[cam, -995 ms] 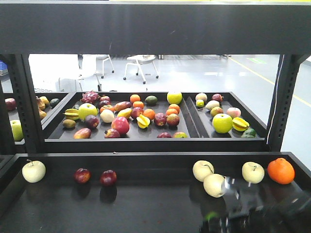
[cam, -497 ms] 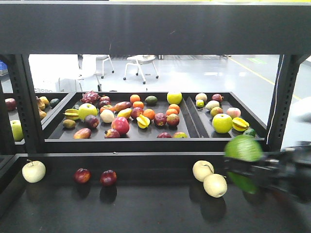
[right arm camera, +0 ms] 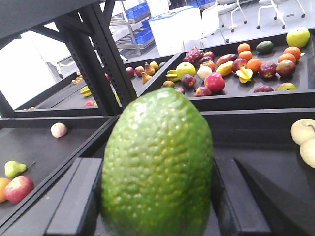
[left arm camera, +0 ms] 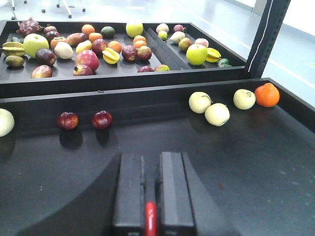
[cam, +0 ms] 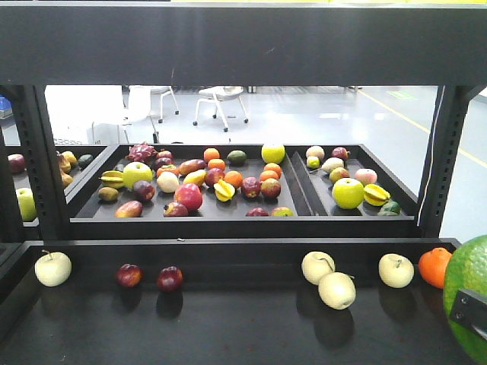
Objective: Pick snacks and fruit into basket
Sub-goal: 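Turn the base away from the shelf holding both fruits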
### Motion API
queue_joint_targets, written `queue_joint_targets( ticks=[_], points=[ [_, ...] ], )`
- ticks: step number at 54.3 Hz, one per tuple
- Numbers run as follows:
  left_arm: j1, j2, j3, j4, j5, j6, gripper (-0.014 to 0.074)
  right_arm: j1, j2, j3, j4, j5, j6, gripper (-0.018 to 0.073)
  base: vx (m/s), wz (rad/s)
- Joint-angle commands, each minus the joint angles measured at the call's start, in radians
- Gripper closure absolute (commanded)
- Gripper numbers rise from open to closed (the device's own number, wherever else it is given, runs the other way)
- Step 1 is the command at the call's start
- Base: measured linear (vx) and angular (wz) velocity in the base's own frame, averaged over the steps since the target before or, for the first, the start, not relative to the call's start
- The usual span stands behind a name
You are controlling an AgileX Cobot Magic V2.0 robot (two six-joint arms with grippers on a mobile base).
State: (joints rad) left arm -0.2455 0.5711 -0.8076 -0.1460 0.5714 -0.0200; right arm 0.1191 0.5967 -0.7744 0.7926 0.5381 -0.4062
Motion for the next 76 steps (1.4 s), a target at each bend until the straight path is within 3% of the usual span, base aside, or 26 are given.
queue_joint_targets(
  ticks=[1,76],
  points=[
    [-0.004,-0.001,-0.024,-0.013,-0.088,-0.002,0.0605,-0.004,0.001,-0.027,0.022,-0.063,-0.001,0.0568,0.0,0.0],
    [-0.004,0.0,-0.024,-0.013,-0.088,-0.002,0.0605,-0.004,0.001,-0.027,0.022,-0.037,-0.001,0.0568,-0.03,-0.06]
  ],
)
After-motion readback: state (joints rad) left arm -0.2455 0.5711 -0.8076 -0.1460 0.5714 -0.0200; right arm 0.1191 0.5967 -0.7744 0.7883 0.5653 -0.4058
